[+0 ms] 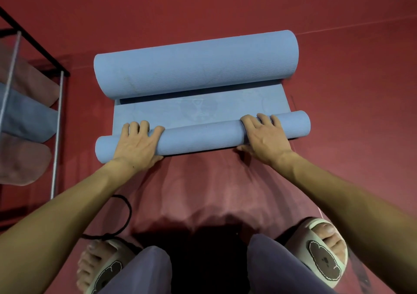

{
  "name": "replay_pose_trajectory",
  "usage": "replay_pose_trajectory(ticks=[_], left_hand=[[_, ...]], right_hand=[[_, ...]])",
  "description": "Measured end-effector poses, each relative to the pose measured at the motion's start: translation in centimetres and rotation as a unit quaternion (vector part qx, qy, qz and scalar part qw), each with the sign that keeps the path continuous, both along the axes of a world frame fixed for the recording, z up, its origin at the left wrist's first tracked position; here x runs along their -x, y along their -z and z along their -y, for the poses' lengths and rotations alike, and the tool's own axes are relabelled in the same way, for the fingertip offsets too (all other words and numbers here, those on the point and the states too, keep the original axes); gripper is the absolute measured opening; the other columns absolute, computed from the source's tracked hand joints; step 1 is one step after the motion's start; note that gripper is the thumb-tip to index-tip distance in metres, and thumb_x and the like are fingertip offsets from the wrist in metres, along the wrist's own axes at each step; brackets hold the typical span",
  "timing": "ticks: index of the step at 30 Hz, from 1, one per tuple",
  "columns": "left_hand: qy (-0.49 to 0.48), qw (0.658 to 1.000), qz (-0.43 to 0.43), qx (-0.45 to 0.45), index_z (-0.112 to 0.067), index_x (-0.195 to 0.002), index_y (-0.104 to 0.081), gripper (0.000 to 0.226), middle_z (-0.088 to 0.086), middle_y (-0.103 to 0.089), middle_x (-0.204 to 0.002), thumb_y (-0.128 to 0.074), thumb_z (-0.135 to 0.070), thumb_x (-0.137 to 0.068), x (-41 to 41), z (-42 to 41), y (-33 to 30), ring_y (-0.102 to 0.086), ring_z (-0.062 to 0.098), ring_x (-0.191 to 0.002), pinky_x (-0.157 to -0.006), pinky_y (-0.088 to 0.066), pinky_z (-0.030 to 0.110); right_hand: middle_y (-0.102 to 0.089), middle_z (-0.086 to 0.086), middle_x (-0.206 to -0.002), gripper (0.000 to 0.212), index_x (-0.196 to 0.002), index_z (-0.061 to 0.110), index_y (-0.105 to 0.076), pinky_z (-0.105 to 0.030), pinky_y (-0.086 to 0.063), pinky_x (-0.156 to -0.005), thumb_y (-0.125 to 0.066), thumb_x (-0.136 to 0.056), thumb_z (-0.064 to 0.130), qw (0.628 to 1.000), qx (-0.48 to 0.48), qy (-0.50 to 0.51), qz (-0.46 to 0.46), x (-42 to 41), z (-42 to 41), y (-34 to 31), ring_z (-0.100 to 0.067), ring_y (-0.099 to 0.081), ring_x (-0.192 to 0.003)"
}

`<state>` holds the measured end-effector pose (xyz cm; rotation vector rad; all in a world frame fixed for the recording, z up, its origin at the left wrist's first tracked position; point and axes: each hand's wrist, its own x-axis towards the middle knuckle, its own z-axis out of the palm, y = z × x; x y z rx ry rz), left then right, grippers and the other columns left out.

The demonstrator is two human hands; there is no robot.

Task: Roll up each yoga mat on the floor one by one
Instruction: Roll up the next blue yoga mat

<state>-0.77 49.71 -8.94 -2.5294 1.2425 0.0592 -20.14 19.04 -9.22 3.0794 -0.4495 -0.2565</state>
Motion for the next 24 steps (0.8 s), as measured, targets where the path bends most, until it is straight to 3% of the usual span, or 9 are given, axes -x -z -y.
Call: replay_pose_trajectory(ticks=[6,12,19,24], left_hand=[[-0.013,0.996,-0.064,-0.058,-0.034,-0.143,-0.039,0.086,0.004,-0.051,-0.125,-0.074,-0.074,-0.075,-1.3,1.4,-1.8,-0.052,0.031,-0.110,-0.091,-0.046,0.046],[-0.003,0.988,-0.142,-0.057,-0.045,-0.139,-0.045,0.085,-0.008,-0.054,-0.114,-0.074,-0.080,-0.068,-1.1,0.3,-2.4,-0.056,0.022,-0.102,-0.074,-0.045,0.034],[-0.010,0.967,-0.221,-0.124,-0.044,-0.116,-0.048,0.078,-0.018,-0.062,-0.103,-0.075,-0.084,-0.055,-0.2,0.2,-3.7,-0.062,0.014,-0.091,-0.073,-0.049,0.037],[-0.041,0.954,-0.274,-0.119,-0.059,-0.131,-0.054,0.088,-0.028,-0.064,-0.105,-0.074,-0.089,-0.051,-0.6,-0.2,-4.0,-0.060,0.007,-0.102,-0.081,-0.049,0.035]], right_hand=[[-0.062,-0.001,-0.134,0.067,-0.135,0.016,-0.048,-0.058,-0.037,-0.108,-0.065,-0.090,0.063,1.000,-0.010,-0.007,-0.025,-1.0,0.8,-0.3,-0.033,-0.054,-0.121],[-0.062,0.000,-0.136,0.063,-0.133,0.020,-0.046,-0.053,-0.039,-0.107,-0.062,-0.092,0.066,0.995,-0.041,-0.019,-0.088,-0.7,1.2,-1.1,-0.031,-0.052,-0.124],[-0.064,-0.004,-0.119,0.052,-0.108,0.019,-0.039,-0.048,-0.049,-0.090,-0.064,-0.093,0.062,0.974,-0.085,-0.024,-0.210,0.1,0.3,-2.7,-0.033,-0.056,-0.109],[-0.066,-0.005,-0.122,0.058,-0.125,0.017,-0.048,-0.047,-0.052,-0.092,-0.062,-0.093,0.064,0.961,-0.119,-0.016,-0.250,-0.2,0.6,-2.9,-0.032,-0.060,-0.106]])
